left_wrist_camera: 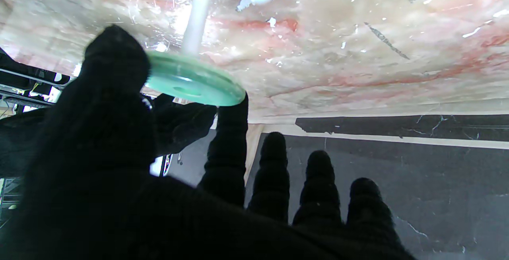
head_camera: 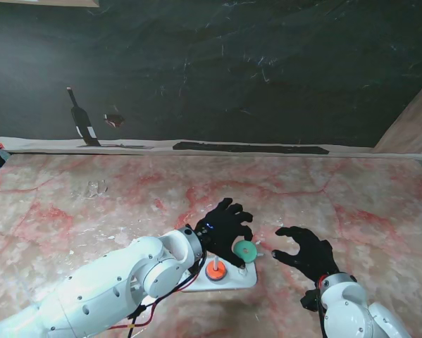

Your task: Move the three rings of the Hanoi Tower from the left rod to the right rod

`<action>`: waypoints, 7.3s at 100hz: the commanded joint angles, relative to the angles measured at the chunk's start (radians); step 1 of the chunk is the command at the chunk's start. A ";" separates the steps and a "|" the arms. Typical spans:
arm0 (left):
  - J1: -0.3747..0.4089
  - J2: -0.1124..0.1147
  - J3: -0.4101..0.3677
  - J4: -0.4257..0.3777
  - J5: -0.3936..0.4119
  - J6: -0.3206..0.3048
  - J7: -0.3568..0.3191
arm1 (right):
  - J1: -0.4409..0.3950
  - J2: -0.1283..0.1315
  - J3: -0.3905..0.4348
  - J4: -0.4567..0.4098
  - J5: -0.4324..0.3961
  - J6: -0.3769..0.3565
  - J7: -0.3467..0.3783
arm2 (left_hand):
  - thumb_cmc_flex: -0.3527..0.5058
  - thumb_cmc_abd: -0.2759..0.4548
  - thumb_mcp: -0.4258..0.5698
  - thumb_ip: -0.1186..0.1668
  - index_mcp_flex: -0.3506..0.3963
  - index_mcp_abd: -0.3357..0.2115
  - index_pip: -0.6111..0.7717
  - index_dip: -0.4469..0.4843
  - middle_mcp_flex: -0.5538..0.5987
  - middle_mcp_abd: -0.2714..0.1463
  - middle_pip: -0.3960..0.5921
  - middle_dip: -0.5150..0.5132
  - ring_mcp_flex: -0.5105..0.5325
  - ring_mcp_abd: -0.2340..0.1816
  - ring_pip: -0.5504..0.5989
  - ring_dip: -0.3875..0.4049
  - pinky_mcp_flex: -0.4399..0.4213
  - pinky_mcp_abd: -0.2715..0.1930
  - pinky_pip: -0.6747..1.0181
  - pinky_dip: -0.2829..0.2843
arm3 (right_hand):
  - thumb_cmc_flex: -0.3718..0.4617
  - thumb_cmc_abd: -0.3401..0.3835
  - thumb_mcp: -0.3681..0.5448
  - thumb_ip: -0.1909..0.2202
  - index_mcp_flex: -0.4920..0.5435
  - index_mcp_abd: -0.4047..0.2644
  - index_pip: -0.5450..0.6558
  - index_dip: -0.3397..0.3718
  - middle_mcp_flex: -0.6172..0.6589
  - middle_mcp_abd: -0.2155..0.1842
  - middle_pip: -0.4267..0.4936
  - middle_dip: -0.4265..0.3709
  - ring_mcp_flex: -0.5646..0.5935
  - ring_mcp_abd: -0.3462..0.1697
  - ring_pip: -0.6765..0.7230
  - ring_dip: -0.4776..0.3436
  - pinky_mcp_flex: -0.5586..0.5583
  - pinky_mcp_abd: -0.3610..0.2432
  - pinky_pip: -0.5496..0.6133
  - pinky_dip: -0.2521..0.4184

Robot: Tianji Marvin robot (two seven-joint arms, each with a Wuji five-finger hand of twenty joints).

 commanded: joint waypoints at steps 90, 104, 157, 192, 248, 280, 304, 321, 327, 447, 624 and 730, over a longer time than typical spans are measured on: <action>-0.009 -0.005 0.013 0.008 0.016 -0.006 0.016 | -0.004 -0.006 0.001 0.005 0.017 -0.013 -0.001 | 0.049 0.056 0.100 0.042 0.094 -0.114 0.127 0.020 0.007 -0.012 -0.009 -0.004 0.009 0.000 0.017 0.000 -0.006 0.002 -0.011 0.011 | 0.012 0.019 -0.028 0.011 -0.033 -0.017 -0.006 0.009 -0.022 -0.006 0.010 0.005 -0.004 -0.004 -0.004 0.007 -0.008 0.006 -0.006 0.007; -0.006 -0.003 0.010 0.000 0.025 -0.002 0.012 | -0.005 -0.006 0.002 0.004 0.019 -0.014 -0.001 | 0.048 0.058 0.098 0.042 0.094 -0.111 0.125 0.019 0.004 -0.010 -0.011 -0.005 0.008 0.000 0.016 0.000 -0.006 0.003 -0.010 0.012 | 0.011 0.019 -0.027 0.011 -0.034 -0.018 -0.006 0.009 -0.022 -0.007 0.010 0.005 -0.004 -0.003 -0.004 0.007 -0.008 0.006 -0.007 0.007; -0.005 0.000 0.017 0.007 0.020 -0.004 0.003 | -0.005 -0.005 0.003 0.004 0.023 -0.017 0.006 | 0.049 0.059 0.095 0.043 0.094 -0.113 0.125 0.020 0.005 -0.012 -0.011 -0.005 0.009 0.000 0.015 0.000 -0.006 0.002 -0.011 0.011 | 0.007 0.017 -0.025 0.010 -0.033 -0.017 -0.006 0.009 -0.021 -0.004 0.011 0.005 -0.005 -0.003 -0.004 0.007 -0.008 0.007 -0.008 0.005; -0.012 -0.002 0.026 0.015 0.011 -0.006 0.000 | -0.005 -0.005 0.003 0.004 0.026 -0.017 0.008 | 0.049 0.060 0.095 0.044 0.093 -0.112 0.124 0.020 0.004 -0.011 -0.011 -0.005 0.009 0.001 0.015 0.001 -0.006 0.002 -0.010 0.011 | 0.003 0.018 -0.023 0.010 -0.032 -0.016 -0.006 0.009 -0.021 -0.004 0.011 0.005 -0.005 -0.002 -0.004 0.007 -0.008 0.008 -0.008 0.005; -0.026 0.002 0.043 0.017 0.009 -0.001 -0.030 | -0.001 -0.002 0.002 0.003 0.031 -0.016 0.022 | 0.015 0.048 0.084 0.055 -0.038 -0.035 0.014 -0.022 -0.054 -0.003 -0.032 -0.010 -0.001 -0.002 -0.019 -0.005 -0.005 0.005 -0.020 -0.001 | -0.010 0.005 -0.021 0.010 -0.035 -0.011 -0.009 0.007 -0.024 -0.001 0.009 0.005 -0.009 0.001 -0.005 0.006 -0.008 0.010 -0.009 0.004; -0.025 0.013 0.041 -0.006 0.017 0.016 -0.067 | 0.000 -0.001 0.002 0.002 0.035 -0.015 0.029 | 0.011 0.014 0.033 0.017 -0.195 0.040 -0.125 -0.080 -0.096 0.003 -0.132 -0.026 -0.021 -0.003 -0.097 0.005 0.000 0.007 -0.043 -0.046 | -0.021 -0.014 -0.008 0.010 -0.038 -0.005 -0.012 0.005 -0.027 0.000 0.009 0.005 -0.013 0.003 -0.007 0.006 -0.008 0.013 -0.013 0.000; 0.012 0.024 0.004 -0.036 0.036 0.025 -0.077 | 0.000 -0.001 0.003 0.002 0.041 -0.016 0.032 | 0.001 0.029 -0.034 -0.021 -0.274 0.070 -0.178 -0.100 -0.111 0.031 -0.176 -0.012 -0.028 0.002 -0.124 0.016 0.001 0.011 -0.047 -0.063 | -0.028 -0.017 0.003 0.009 -0.039 -0.002 -0.014 0.004 -0.029 0.002 0.010 0.005 -0.014 0.004 -0.007 0.005 -0.007 0.015 -0.017 -0.003; 0.083 0.045 -0.063 -0.089 0.078 0.046 -0.106 | 0.000 -0.002 0.003 0.002 0.046 -0.018 0.031 | 0.012 0.076 -0.122 -0.015 -0.277 0.091 -0.181 -0.096 -0.107 0.046 -0.182 -0.005 -0.027 0.012 -0.146 0.012 0.001 0.015 -0.047 -0.074 | -0.031 -0.017 0.009 0.008 -0.039 0.001 -0.014 0.004 -0.030 0.003 0.011 0.005 -0.015 0.004 -0.007 0.005 -0.006 0.015 -0.019 -0.005; 0.119 0.054 -0.097 -0.112 0.103 0.052 -0.121 | -0.001 -0.002 0.004 0.002 0.047 -0.018 0.032 | 0.007 0.084 -0.130 -0.013 -0.273 0.104 -0.180 -0.095 -0.107 0.051 -0.180 -0.005 -0.030 0.015 -0.145 0.013 0.000 0.016 -0.046 -0.074 | -0.034 -0.017 0.010 0.007 -0.038 0.002 -0.013 0.004 -0.030 0.004 0.010 0.005 -0.016 0.004 -0.007 0.005 -0.006 0.015 -0.020 -0.006; 0.123 0.079 -0.072 -0.053 0.141 0.090 -0.192 | 0.005 0.000 -0.001 0.002 0.057 -0.002 0.044 | -0.006 -0.114 0.074 -0.049 -0.253 -0.002 -0.161 -0.063 -0.143 0.058 -0.335 -0.210 -0.053 0.061 -0.294 -0.289 0.004 0.046 -0.104 -0.303 | -0.052 -0.015 0.024 0.004 -0.025 0.011 -0.011 0.003 -0.034 0.006 0.012 0.005 -0.020 0.004 -0.007 0.006 -0.003 0.015 -0.030 -0.015; 0.135 0.065 -0.068 -0.004 0.135 0.076 -0.094 | 0.017 0.002 -0.008 0.012 0.054 -0.009 0.050 | 0.032 -0.017 0.109 0.036 -0.021 -0.230 0.118 0.105 -0.123 -0.012 -0.276 -0.096 -0.050 0.037 -0.254 -0.173 0.008 0.027 -0.092 -0.270 | -0.060 0.003 0.021 0.004 -0.024 0.013 -0.011 0.004 -0.036 0.006 0.014 0.005 -0.021 0.003 -0.007 0.007 -0.001 0.015 -0.034 -0.017; 0.134 0.075 -0.075 -0.031 0.130 0.069 -0.155 | 0.044 0.009 -0.029 0.021 0.037 -0.015 0.075 | 0.041 -0.033 0.071 0.051 -0.140 -0.148 -0.047 0.010 -0.133 0.018 -0.283 -0.105 -0.051 0.041 -0.252 -0.136 0.006 0.034 -0.091 -0.251 | -0.060 0.001 0.019 0.004 -0.023 0.011 -0.009 0.005 -0.033 0.006 0.014 0.005 -0.020 0.002 -0.007 0.007 -0.002 0.015 -0.032 -0.013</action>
